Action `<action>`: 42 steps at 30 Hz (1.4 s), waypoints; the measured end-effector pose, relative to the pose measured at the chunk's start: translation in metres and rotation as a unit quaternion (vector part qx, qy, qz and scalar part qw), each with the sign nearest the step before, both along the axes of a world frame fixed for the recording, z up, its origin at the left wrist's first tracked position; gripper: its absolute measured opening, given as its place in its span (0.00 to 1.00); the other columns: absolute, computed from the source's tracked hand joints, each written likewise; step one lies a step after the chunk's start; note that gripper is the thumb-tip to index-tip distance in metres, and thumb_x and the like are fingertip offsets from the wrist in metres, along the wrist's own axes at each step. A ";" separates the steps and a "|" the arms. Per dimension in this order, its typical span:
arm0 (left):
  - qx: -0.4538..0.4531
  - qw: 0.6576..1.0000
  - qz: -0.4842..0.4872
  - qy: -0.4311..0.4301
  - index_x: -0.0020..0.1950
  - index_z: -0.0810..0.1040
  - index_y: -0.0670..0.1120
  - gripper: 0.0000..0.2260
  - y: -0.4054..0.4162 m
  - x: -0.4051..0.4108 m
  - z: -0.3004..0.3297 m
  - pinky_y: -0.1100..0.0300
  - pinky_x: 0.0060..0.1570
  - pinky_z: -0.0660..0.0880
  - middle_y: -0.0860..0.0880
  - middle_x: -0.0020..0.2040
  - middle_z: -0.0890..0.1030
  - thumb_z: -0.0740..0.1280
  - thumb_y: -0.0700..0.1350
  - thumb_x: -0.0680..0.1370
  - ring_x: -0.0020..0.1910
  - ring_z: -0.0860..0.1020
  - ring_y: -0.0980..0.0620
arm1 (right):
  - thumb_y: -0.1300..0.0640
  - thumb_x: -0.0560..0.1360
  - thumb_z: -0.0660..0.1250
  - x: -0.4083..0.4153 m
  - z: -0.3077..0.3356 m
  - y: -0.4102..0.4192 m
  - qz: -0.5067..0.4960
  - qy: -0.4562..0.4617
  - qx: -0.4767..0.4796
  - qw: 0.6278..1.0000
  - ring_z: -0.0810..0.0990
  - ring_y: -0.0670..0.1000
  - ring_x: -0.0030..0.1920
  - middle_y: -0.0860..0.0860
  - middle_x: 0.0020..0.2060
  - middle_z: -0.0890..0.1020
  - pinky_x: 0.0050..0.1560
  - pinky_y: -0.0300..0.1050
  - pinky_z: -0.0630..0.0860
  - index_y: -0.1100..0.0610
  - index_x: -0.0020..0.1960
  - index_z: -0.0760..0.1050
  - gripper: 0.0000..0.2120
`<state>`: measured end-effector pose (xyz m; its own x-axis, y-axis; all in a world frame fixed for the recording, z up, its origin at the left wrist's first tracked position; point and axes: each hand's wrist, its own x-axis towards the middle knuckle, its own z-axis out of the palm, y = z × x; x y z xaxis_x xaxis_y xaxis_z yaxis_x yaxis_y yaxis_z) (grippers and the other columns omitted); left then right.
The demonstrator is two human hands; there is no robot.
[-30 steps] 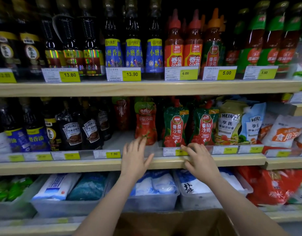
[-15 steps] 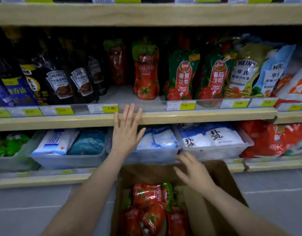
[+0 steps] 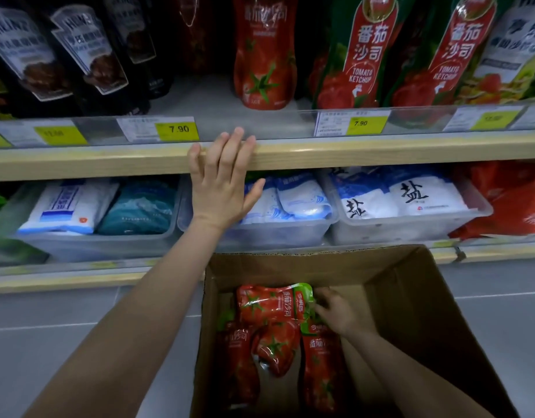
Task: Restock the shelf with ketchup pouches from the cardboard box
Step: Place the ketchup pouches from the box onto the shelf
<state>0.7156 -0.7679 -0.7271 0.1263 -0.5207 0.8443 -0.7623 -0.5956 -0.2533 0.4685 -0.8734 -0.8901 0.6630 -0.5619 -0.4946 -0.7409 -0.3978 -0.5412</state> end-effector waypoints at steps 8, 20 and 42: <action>-0.007 1.000 -0.001 0.005 0.70 0.61 0.45 0.27 0.000 -0.001 0.000 0.48 0.70 0.44 0.47 0.68 0.61 0.56 0.58 0.76 0.66 0.61 0.47 | 0.61 0.73 0.68 -0.003 -0.006 -0.003 -0.007 0.001 0.083 0.997 0.78 0.51 0.43 0.55 0.44 0.80 0.36 0.34 0.72 0.62 0.44 0.79 0.04; 0.113 0.981 0.024 0.154 0.74 0.55 0.44 0.34 0.019 -0.026 0.024 0.46 0.70 0.44 0.46 0.73 0.56 0.58 0.61 0.74 0.71 0.57 0.46 | 0.60 0.75 0.64 -0.013 0.092 0.007 0.097 -0.132 -0.043 0.986 0.73 0.42 0.37 0.43 0.34 0.74 0.40 0.34 0.70 0.48 0.38 0.68 0.10; 0.126 0.666 -0.182 0.712 0.60 0.75 0.48 0.26 0.050 -0.139 0.024 0.54 0.61 0.74 0.50 0.58 0.80 0.77 0.52 0.65 0.56 0.77 0.55 | 0.58 0.70 0.71 0.019 0.324 0.008 0.221 -0.252 -0.076 0.939 0.76 0.44 0.40 0.43 0.37 0.76 0.40 0.38 0.72 0.54 0.49 0.76 0.08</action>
<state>0.5761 -0.7183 -0.7029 0.5324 -0.8384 -0.1166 -0.4188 -0.3806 0.8245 0.4873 -0.8650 -0.5660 0.9767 -0.2143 0.0086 -0.1490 -0.7069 -0.6914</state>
